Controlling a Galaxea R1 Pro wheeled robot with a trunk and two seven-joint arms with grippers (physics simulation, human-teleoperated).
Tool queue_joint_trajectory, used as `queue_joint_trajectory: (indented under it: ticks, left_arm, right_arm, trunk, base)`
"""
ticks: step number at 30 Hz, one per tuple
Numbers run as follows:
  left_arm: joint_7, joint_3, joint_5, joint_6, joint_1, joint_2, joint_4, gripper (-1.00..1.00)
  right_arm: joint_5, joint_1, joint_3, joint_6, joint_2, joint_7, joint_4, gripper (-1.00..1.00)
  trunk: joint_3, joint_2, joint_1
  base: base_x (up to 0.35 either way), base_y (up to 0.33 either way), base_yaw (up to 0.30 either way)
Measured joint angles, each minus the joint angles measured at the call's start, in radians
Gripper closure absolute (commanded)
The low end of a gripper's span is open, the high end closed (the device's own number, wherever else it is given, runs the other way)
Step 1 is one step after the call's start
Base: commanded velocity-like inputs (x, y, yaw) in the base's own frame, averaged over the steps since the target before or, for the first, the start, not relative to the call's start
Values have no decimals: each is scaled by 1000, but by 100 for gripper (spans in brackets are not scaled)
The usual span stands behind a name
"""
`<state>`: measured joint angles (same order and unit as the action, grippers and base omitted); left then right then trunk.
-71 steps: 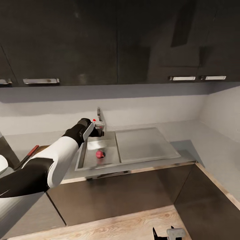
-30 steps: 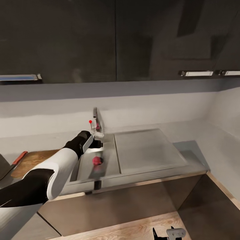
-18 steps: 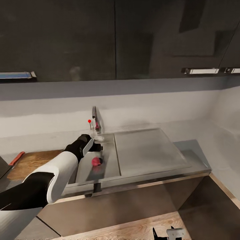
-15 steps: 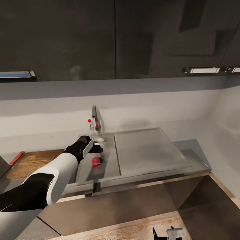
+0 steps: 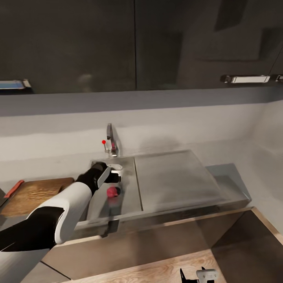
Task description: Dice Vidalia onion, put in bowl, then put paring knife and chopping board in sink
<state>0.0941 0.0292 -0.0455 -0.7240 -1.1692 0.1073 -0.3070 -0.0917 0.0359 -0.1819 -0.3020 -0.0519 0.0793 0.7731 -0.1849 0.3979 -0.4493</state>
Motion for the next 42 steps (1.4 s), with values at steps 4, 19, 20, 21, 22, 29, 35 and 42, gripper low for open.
queue_joint_trajectory:
  ticks: [4,19,20,21,22,29,35,42]
  left_arm:
    - [0,0,1,0,6,0,0,-100]
    - [1,0,5,0,59,-17,0,-100]
    - [1,0,6,0,61,-18,0,-100]
    - [1,0,5,0,62,-18,0,-100]
    - [1,0,5,0,63,-19,0,-100]
    - [1,1,5,0,65,-20,0,-100]
    - [2,1,4,0,65,-19,0,-100]
    - [2,1,4,0,66,-18,2,-100]
  right_arm:
    - [0,0,0,0,0,0,0,-100]
    - [0,0,0,-1,0,0,-19,-100]
    - [0,0,0,-1,0,0,-19,-100]
    - [0,0,0,-1,0,0,-19,-100]
    - [0,0,0,-1,0,0,-19,-100]
    - [0,0,0,-1,0,0,-19,-100]
    - [0,0,0,-1,0,0,-19,-100]
    - [0,0,0,-1,0,0,-19,-100]
  trunk:
    - [-6,0,0]
    - [-31,0,0]
    - [-33,0,0]
    - [-34,0,0]
    - [-36,0,0]
    - [-47,0,0]
    - [-57,0,0]
    - [-68,0,0]
  base:
    - [44,0,0]
    - [21,0,0]
    - [118,0,0]
    - [136,0,0]
    - [155,0,0]
    - [157,0,0]
    - [21,0,0]
    - [1,0,0]
